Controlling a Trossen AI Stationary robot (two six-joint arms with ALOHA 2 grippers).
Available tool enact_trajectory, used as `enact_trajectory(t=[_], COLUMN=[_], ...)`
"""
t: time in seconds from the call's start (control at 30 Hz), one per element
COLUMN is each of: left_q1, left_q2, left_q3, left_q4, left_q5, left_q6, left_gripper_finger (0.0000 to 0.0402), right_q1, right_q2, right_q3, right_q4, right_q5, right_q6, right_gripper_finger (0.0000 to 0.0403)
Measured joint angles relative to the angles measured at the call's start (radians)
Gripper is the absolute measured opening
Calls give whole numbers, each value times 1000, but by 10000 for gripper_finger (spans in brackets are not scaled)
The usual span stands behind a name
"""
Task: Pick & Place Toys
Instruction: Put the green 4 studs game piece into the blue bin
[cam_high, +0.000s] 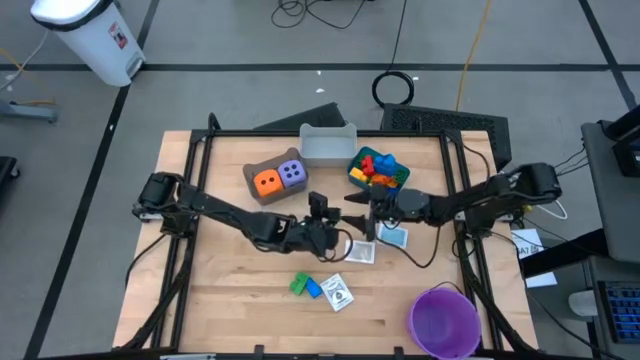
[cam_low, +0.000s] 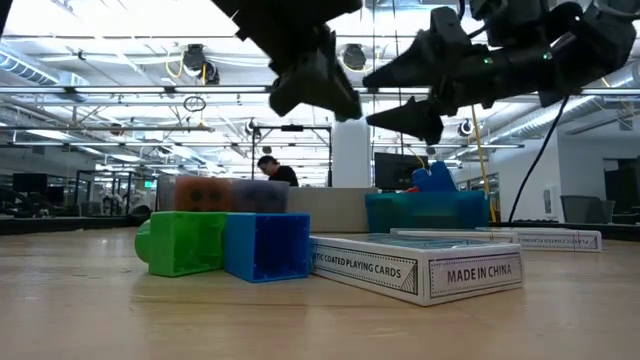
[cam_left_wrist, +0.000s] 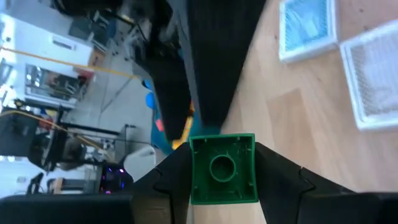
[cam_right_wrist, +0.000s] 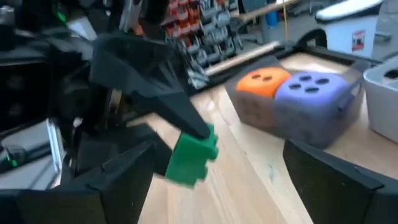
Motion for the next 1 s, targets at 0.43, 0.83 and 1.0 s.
enact_trajectory(t=[0.43, 0.83, 1.0], left_q1=[1, 1, 1], left_q2=[0, 2, 2], left_q3=[2, 2, 9], left_q4=[40, 41, 91], left_q5=[18, 11, 15], left_q6=[52, 55, -163], left_gripper_finger=[149, 151, 193], right_q1=[0, -3, -21], right_q2=[123, 123, 121], right_q3=[37, 36, 36], right_q4=[158, 130, 121], right_q5=[-55, -87, -110], right_q6=[45, 69, 16], right_gripper_finger=[281, 98, 92])
